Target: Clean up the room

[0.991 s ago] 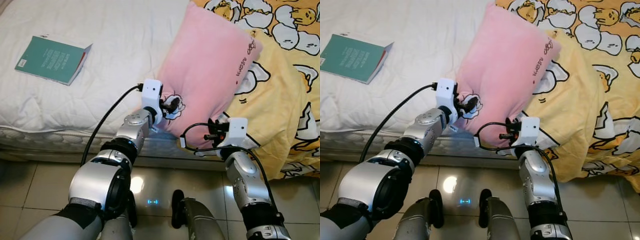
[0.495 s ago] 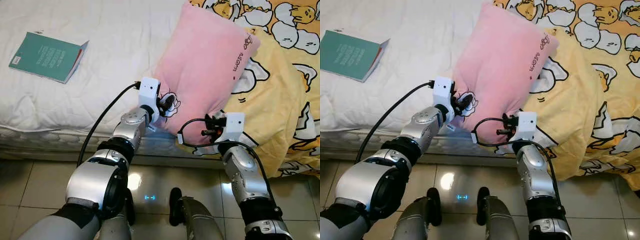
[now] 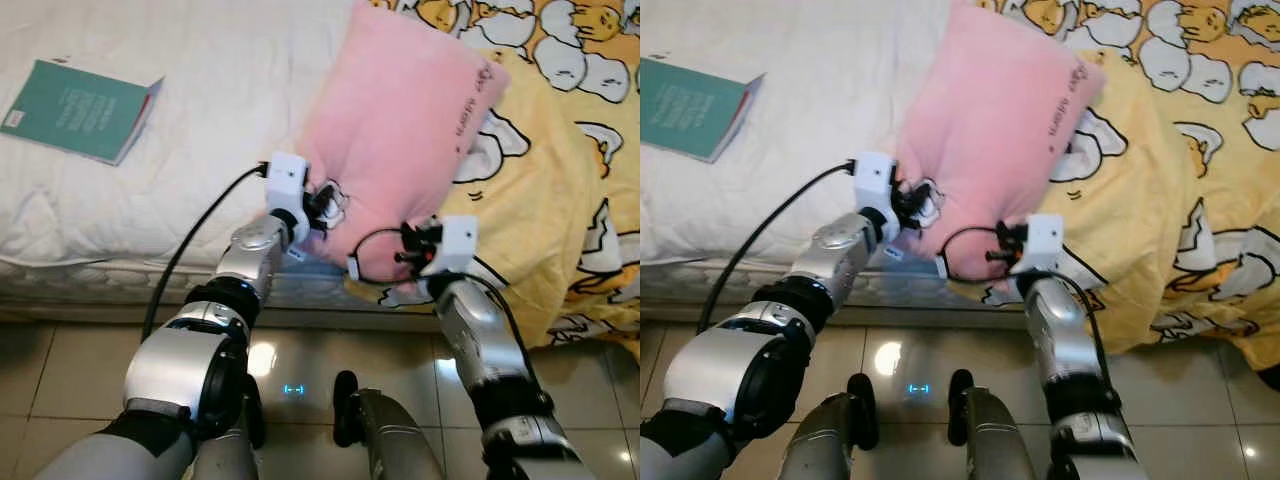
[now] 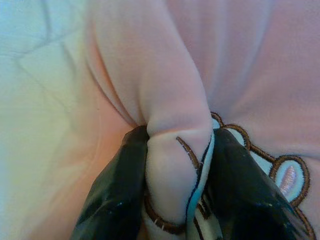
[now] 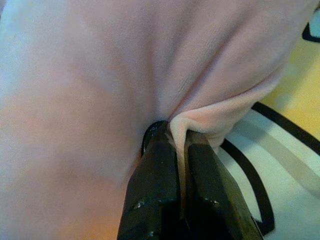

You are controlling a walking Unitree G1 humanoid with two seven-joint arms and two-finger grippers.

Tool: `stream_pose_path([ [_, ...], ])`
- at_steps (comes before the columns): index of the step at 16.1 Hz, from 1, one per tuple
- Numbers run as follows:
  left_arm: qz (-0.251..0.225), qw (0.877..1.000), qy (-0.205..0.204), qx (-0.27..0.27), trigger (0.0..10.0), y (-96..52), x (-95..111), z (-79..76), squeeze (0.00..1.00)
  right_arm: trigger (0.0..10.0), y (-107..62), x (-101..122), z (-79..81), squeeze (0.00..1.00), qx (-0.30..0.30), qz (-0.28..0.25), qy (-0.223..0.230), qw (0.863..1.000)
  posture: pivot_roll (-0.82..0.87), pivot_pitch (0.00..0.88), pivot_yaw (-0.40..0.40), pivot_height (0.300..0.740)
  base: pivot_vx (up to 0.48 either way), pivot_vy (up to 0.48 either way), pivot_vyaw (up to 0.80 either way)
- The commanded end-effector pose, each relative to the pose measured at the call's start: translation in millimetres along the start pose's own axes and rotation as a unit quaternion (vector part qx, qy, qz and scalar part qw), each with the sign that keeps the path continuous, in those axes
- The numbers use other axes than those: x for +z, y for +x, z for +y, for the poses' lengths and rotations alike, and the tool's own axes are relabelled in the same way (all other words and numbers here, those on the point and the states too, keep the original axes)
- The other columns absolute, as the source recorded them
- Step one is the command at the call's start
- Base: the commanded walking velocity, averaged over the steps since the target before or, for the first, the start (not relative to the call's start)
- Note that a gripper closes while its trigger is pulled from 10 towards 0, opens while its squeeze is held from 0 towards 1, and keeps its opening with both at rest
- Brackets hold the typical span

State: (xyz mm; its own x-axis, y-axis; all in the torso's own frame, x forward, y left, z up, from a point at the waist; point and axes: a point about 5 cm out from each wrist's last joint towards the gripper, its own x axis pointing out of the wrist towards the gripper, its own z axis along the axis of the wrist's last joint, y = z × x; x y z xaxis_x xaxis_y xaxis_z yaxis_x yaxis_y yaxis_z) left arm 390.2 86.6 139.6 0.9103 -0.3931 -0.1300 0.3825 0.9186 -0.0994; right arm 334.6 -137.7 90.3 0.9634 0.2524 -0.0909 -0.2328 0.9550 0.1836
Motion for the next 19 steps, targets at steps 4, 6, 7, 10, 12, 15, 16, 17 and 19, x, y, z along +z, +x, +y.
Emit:
stream_pose_path([
  [4, -0.045, 0.998, 0.020, 0.032, 0.0, -6.6, 24, 29.8, 0.00, 0.0, 28.5, 27, 15.3, 0.00, 0.014, -0.023, 0.023, 0.999, -0.07, 0.190, -0.065, 0.740, 0.000, 0.000, 0.00],
  [6, -0.082, 0.995, 0.040, 0.043, 0.0, -10.7, 46, 43.2, 0.00, 0.0, 45.3, 65, 25.6, 0.00, 0.030, -0.071, 0.003, 0.997, -0.04, 0.124, -0.071, 0.740, 0.000, 0.000, 0.00],
  [7, -0.101, 0.992, 0.050, 0.051, 0.0, -13.4, 57, 50.9, 0.00, 0.0, 51.8, 81, 28.8, 0.00, 0.033, -0.091, 0.003, 0.995, -0.01, 0.077, -0.078, 0.740, 0.000, 0.000, 0.00],
  [10, -0.169, 0.975, 0.123, 0.080, 0.0, -30.9, 108, 79.0, 0.00, 0.0, 62.0, 116, 46.1, 0.00, 0.056, -0.137, 0.005, 0.989, 0.03, 0.005, -0.087, 0.740, 0.000, 0.000, 0.00],
  [12, -0.197, 0.964, 0.149, 0.097, 0.0, -39.8, 131, 89.0, 0.00, 0.0, 65.0, 124, 51.1, 0.00, 0.057, -0.148, 0.001, 0.987, 0.05, 0.000, -0.086, 0.740, 0.000, 0.000, 0.00],
  [15, -0.217, 0.954, 0.190, 0.086, 0.0, -46.9, 145, 89.5, 0.00, 0.0, 65.8, 118, 52.9, 0.00, 0.057, -0.147, 0.004, 0.987, 0.05, 0.000, -0.078, 0.740, 0.000, 0.000, 0.00],
  [16, -0.207, 0.955, 0.191, 0.089, 4.9, -44.6, 138, 86.7, 0.00, 0.0, 64.9, 109, 49.9, 0.00, 0.053, -0.134, 0.005, 0.990, 0.05, 0.000, -0.079, 0.740, 0.000, 0.000, 0.00],
  [17, -0.199, 0.958, 0.183, 0.095, 10.0, -43.0, 129, 85.9, 0.00, 0.0, 63.0, 99, 46.9, 0.00, 0.049, -0.124, 0.003, 0.991, 0.04, 0.000, -0.076, 0.740, 0.000, 0.000, 0.00],
  [19, -0.182, 0.961, 0.176, 0.110, 10.0, -43.5, 118, 90.7, 0.00, 0.0, 57.1, 79, 34.9, 0.00, 0.031, -0.105, -0.003, 0.994, 0.04, 0.008, -0.067, 0.740, 0.000, 0.000, 0.00],
])
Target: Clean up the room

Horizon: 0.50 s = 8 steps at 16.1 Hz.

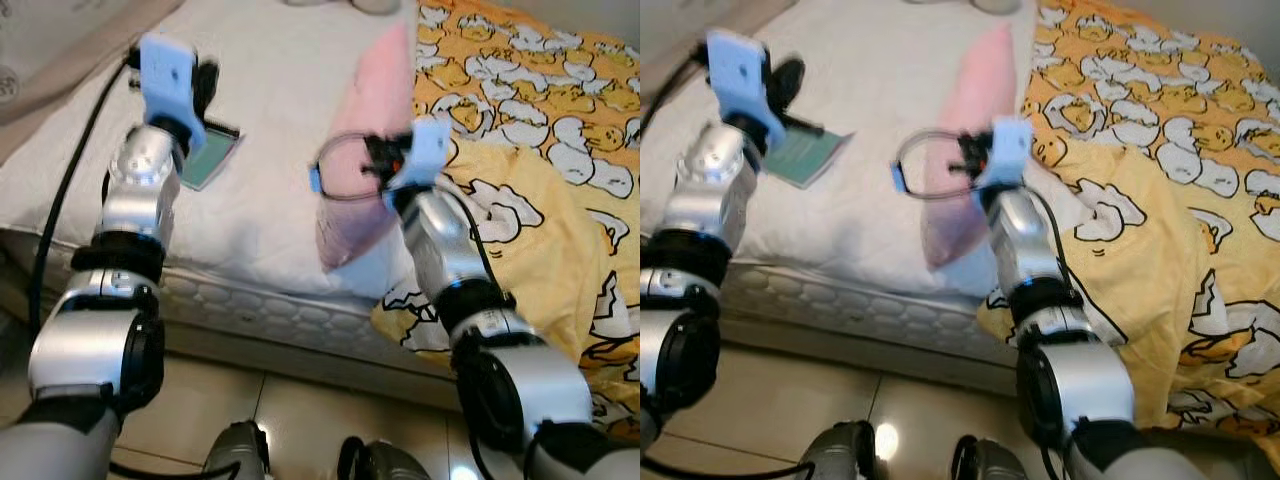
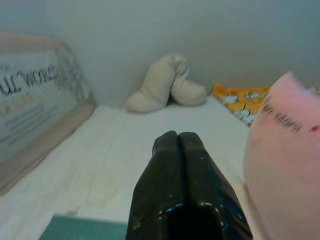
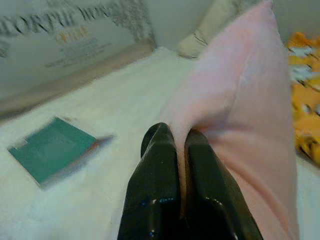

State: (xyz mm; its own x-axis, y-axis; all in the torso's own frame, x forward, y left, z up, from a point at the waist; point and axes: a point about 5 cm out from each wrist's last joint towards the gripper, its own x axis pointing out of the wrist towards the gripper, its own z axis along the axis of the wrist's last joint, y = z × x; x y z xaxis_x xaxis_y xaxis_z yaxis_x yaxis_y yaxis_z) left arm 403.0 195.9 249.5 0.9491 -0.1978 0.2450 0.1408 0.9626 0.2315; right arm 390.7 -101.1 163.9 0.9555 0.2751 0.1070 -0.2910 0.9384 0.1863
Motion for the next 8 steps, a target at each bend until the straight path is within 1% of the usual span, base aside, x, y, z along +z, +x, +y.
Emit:
stream_pose_path([
  [1, 0.016, 1.000, 0.004, 0.005, 10.0, -1.3, -4, 4.1, 0.00, 0.0, -8.7, -12, -13.6, 0.00, -0.023, 0.016, -0.007, 1.000, 0.03, 0.019, -0.051, 0.740, 0.000, 0.000, 0.00],
  [3, 0.027, 0.999, 0.002, 0.020, 10.0, -3.1, -6, 11.5, 0.00, 0.0, -14.3, -18, -21.5, 0.00, -0.037, 0.025, -0.008, 0.999, 0.03, 0.017, -0.047, 0.740, 0.000, 0.000, 0.00],
  [4, 0.027, 0.999, 0.001, 0.021, 10.0, -3.3, -6, 12.7, 0.00, 0.0, -15.6, -19, -23.8, 0.00, -0.041, 0.025, -0.010, 0.999, 0.02, 0.013, -0.046, 0.740, 0.000, 0.000, 0.00],
  [5, 0.028, 0.999, -0.010, 0.020, 10.0, -3.3, -7, 11.9, 0.00, 0.0, -17.5, -19, -27.5, 0.00, -0.049, 0.023, -0.015, 0.998, 0.02, 0.011, -0.045, 0.740, 0.000, 0.000, 0.00],
  [6, 0.032, 0.999, -0.022, 0.015, 10.0, -4.1, -11, 6.8, 0.00, 0.0, -24.1, -22, -38.0, 0.00, -0.072, 0.022, -0.025, 0.997, 0.02, 0.009, -0.041, 0.740, 0.000, 0.000, 0.00],
  [7, 0.040, 0.999, -0.029, 0.009, 10.0, -5.6, -17, 1.4, 0.00, 0.0, -34.0, -30, -50.3, 0.00, -0.094, 0.032, -0.036, 0.994, 0.02, 0.013, -0.041, 0.740, 0.000, 0.000, 0.00],
  [8, 0.044, 0.998, -0.034, 0.005, 10.0, -6.6, -20, -2.2, 0.00, 0.0, -40.7, -35, -58.1, 0.00, -0.108, 0.041, -0.040, 0.992, 0.02, 0.014, -0.041, 0.740, 0.000, 0.000, 0.00],
])
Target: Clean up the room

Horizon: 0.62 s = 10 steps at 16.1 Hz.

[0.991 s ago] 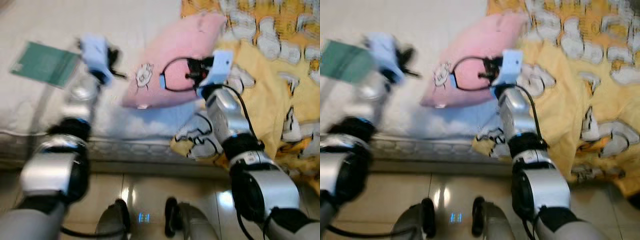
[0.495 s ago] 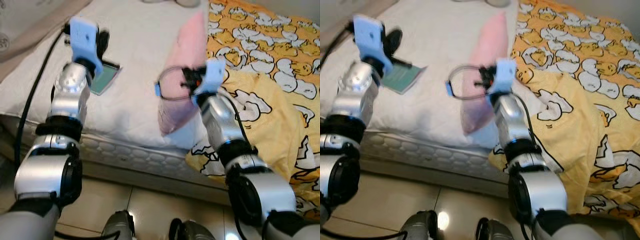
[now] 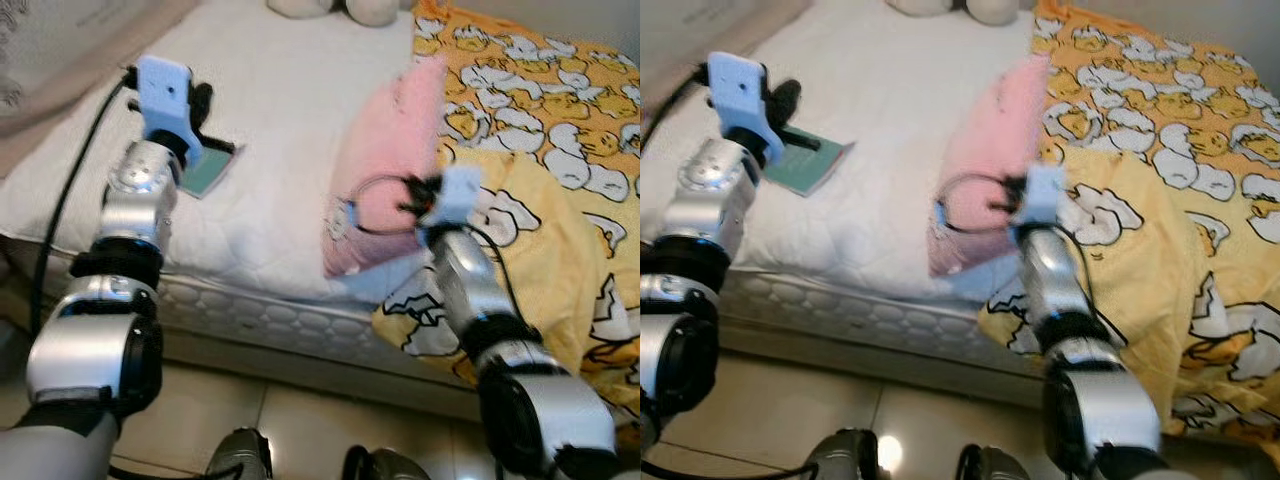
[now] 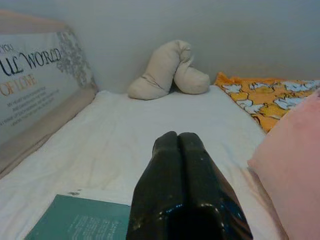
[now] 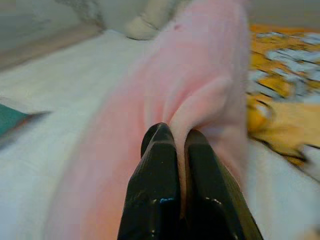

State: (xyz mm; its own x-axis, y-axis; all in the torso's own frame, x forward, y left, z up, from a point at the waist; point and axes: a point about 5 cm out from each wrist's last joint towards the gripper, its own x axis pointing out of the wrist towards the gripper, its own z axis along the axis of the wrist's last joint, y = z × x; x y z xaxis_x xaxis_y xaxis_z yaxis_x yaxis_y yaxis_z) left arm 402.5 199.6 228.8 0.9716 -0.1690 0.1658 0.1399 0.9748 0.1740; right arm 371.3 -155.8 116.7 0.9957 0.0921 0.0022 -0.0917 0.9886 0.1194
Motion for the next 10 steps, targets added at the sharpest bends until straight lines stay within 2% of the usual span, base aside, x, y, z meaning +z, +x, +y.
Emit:
stream_pose_path([
  [1, 0.009, 1.000, -0.022, -0.012, 10.0, -2.1, -9, -8.9, 0.00, 0.0, -12.5, -17, -21.3, 0.00, -0.035, 0.031, -0.013, 0.999, 0.01, 0.018, -0.041, 0.740, 0.000, 0.000, 0.00],
  [2, 0.019, 0.998, -0.053, -0.016, 10.0, -3.9, -18, -16.9, 0.00, 0.0, -23.2, -33, -33.8, 0.00, -0.052, 0.062, -0.015, 0.997, 0.00, 0.020, -0.037, 0.740, 0.000, 0.000, 0.00],
  [3, 0.050, 0.995, -0.083, -0.028, 10.0, -7.2, -38, -35.7, 0.73, 0.0, -37.3, -54, -45.9, 0.00, -0.064, 0.114, -0.025, 0.991, -0.01, 0.029, -0.032, 0.740, 0.000, 0.000, 0.00],
  [4, 0.061, 0.993, -0.098, -0.033, 10.0, -8.6, -46, -46.0, 1.00, 0.0, -43.3, -63, -49.2, 0.00, -0.065, 0.144, -0.026, 0.987, -0.01, 0.031, -0.032, 0.740, 0.000, 0.000, 0.00],
  [5, 0.081, 0.989, -0.115, -0.037, 10.0, -10.0, -56, -60.1, 1.00, 0.0, -46.7, -70, -48.8, 0.00, -0.058, 0.167, -0.033, 0.984, -0.02, 0.040, -0.022, 0.740, 0.000, 0.000, 0.00],
  [6, 0.089, 0.988, -0.118, -0.040, 10.0, -10.7, -59, -65.4, 1.00, 0.0, -47.4, -72, -48.2, 0.00, -0.054, 0.174, -0.037, 0.983, -0.02, 0.040, -0.022, 0.740, 0.000, 0.000, 0.00],
  [7, 0.103, 0.990, -0.083, -0.054, 10.0, -16.4, -70, -79.8, 1.00, 0.0, -44.7, -70, -43.8, 0.00, -0.045, 0.172, -0.043, 0.983, -0.03, 0.042, -0.017, 0.740, 0.000, 0.000, 0.00],
  [8, 0.111, 0.989, -0.076, -0.060, 10.0, -20.7, -77, -85.8, 1.00, 0.0, -42.0, -68, -40.5, 0.00, -0.039, 0.168, -0.047, 0.984, -0.04, 0.042, -0.016, 0.740, 0.000, 0.000, 0.00],
  [9, 0.120, 0.988, -0.064, -0.068, 10.0, -27.0, -86, -91.4, 1.00, 0.0, -38.3, -65, -35.8, 0.00, -0.031, 0.161, -0.048, 0.985, -0.04, 0.042, -0.015, 0.740, 0.000, -0.398, 0.00],
  [10, 0.123, 0.988, -0.061, -0.064, 10.0, -30.3, -90, -90.7, 1.00, 0.0, -34.8, -61, -31.1, 0.00, -0.020, 0.148, -0.055, 0.987, -0.04, 0.041, -0.017, 0.740, 0.000, -0.480, 0.00],
])
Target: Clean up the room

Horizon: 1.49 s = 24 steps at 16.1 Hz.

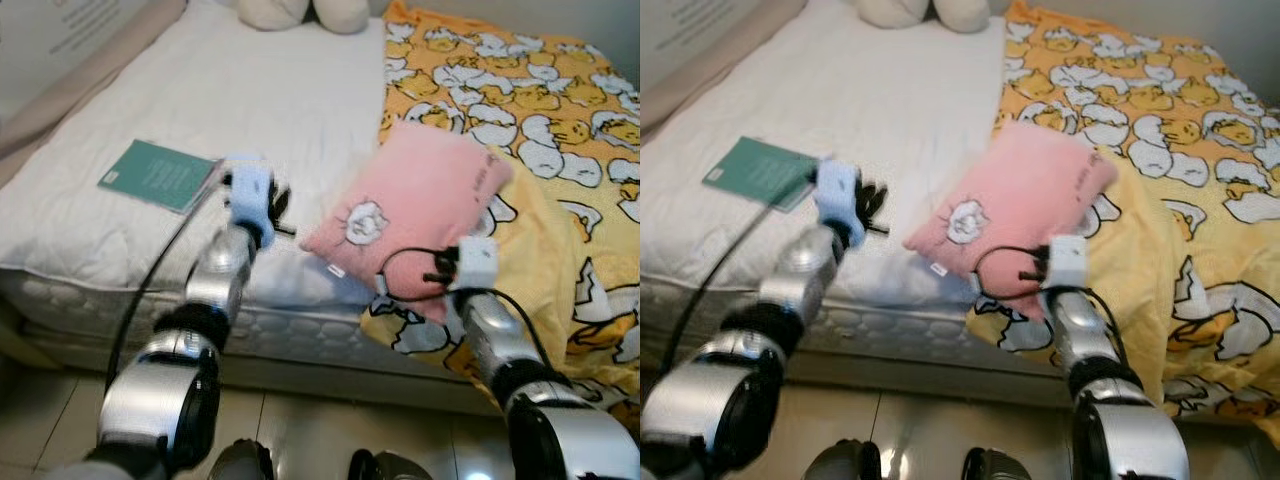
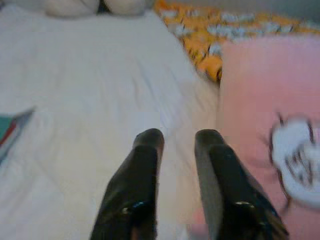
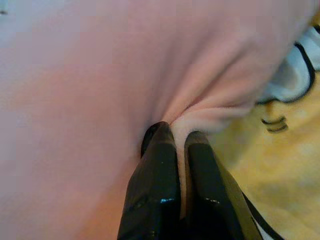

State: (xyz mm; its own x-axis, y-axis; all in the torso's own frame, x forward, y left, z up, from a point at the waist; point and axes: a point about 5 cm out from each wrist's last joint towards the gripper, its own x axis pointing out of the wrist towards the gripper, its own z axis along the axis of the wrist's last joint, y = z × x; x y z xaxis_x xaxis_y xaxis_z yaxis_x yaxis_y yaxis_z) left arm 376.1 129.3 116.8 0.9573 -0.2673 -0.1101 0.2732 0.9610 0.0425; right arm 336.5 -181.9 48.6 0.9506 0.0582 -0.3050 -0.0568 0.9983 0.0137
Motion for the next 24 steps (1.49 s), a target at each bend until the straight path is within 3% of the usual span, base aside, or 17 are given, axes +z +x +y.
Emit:
stream_pose_path([
  [1, -0.003, 1.000, 0.026, 0.016, 10.0, -0.1, 3, 6.6, 1.00, 0.0, 2.7, 10, 8.4, 0.00, 0.027, -0.024, -0.017, 0.999, -0.04, 0.044, -0.020, 0.740, 0.000, -0.461, 0.00],
  [6, 0.004, 0.999, 0.038, 0.015, 10.0, 3.4, 7, 8.1, 1.00, 0.0, 4.5, 15, 15.9, 0.00, 0.052, -0.035, -0.043, 0.997, -0.05, 0.050, -0.023, 0.740, 0.000, -0.455, 0.00],
  [8, 0.022, 0.997, 0.067, 0.012, 10.0, 4.0, 5, 8.0, 1.00, 0.0, 4.2, 16, 16.5, 0.00, 0.056, -0.039, -0.052, 0.996, -0.05, 0.057, -0.022, 0.740, 0.148, 0.000, 0.00],
  [9, 0.014, 0.998, 0.065, 0.017, 10.0, 3.9, 7, 11.1, 0.95, 0.0, 4.0, 16, 16.8, 0.00, 0.057, -0.041, -0.054, 0.996, -0.06, 0.060, -0.022, 0.740, 0.000, 0.000, 0.00],
  [10, 0.015, 0.997, 0.073, 0.015, 10.0, 3.8, 8, 13.0, 0.78, 0.0, 3.5, 15, 17.2, 0.00, 0.058, -0.042, -0.054, 0.996, -0.06, 0.063, -0.019, 0.740, 0.000, 0.000, 0.00],
  [11, 0.018, 0.997, 0.070, 0.013, 10.0, 3.7, 8, 14.0, 0.48, 0.0, 3.1, 14, 17.8, 0.00, 0.060, -0.042, -0.055, 0.996, -0.06, 0.065, -0.016, 0.740, 0.000, 0.000, 0.00],
  [12, 0.014, 0.997, 0.068, 0.018, 10.0, 3.7, 9, 15.5, 0.00, 0.0, 2.6, 13, 18.3, 0.00, 0.061, -0.043, -0.055, 0.996, -0.07, 0.069, -0.013, 0.740, 0.480, 0.000, 0.00],
  [17, 0.016, 0.999, 0.051, 0.006, 10.0, 6.2, 9, 7.3, 0.00, 0.0, 0.5, 9, 20.9, 0.00, 0.077, -0.043, -0.062, 0.994, -0.07, 0.086, -0.004, 0.740, 0.480, 0.000, 0.00],
  [22, 0.023, 0.999, 0.035, 0.001, 10.0, 12.5, 14, -3.2, 0.00, 0.0, -4.1, 1, 20.3, 0.00, 0.083, -0.044, -0.062, 0.994, -0.09, 0.156, 0.015, 0.740, 0.480, 0.000, 0.00],
  [24, 0.066, 0.997, -0.037, 0.006, 10.0, 14.5, 9, -6.1, 0.00, 0.0, -10.7, -9, 21.4, 0.00, 0.084, -0.045, -0.053, 0.994, -0.11, 0.228, 0.040, 0.740, 0.000, 0.000, 0.00],
])
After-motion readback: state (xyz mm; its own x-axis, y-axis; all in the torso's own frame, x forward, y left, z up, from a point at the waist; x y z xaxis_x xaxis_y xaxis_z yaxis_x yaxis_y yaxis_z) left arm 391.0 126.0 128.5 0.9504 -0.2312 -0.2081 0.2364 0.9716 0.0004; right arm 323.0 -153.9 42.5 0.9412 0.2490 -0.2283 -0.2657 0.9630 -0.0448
